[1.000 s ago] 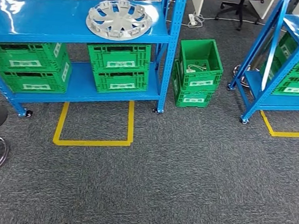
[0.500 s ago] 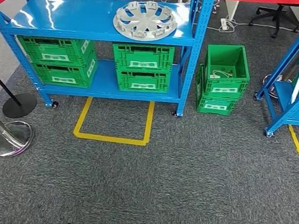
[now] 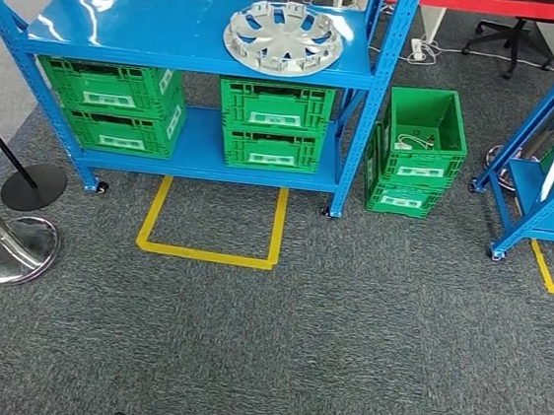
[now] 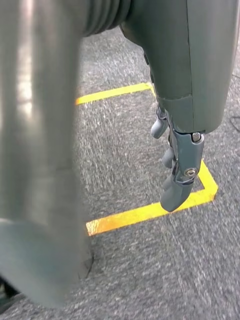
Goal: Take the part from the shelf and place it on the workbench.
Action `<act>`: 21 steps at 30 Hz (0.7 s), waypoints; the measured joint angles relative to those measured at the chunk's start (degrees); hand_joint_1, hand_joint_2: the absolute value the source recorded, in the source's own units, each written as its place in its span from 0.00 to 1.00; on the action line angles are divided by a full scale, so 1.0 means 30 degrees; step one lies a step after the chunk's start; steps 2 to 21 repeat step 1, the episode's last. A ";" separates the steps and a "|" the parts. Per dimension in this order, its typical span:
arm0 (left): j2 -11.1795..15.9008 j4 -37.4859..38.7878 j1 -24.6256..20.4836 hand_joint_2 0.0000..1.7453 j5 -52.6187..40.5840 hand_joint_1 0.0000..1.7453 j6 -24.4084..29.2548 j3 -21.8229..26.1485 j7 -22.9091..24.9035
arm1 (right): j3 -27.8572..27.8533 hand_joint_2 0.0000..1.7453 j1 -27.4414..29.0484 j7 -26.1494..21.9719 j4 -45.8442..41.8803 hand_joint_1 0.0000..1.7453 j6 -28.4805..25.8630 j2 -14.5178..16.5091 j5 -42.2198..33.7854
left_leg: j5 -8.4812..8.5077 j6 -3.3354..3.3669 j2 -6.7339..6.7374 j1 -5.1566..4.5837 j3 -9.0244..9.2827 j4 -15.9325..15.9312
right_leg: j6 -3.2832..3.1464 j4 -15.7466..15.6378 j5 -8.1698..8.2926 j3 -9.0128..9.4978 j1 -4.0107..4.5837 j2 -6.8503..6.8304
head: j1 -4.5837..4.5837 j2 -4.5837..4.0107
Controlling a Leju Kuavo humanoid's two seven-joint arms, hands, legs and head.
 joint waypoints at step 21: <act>0.0033 -0.0016 0.0037 1.00 0.0127 0.00 0.0007 -0.0057 0.0027 | -0.0152 1.00 0.0045 0.0011 -0.0037 0.00 0.0052 0.0000 0.0006 | -0.0002 0.0003 0.0000 0.0000 0.0000 0.0001 | 0.0018 -0.0005 0.0003 0.0021 -0.0001 0.0000 | -0.0008 0.0000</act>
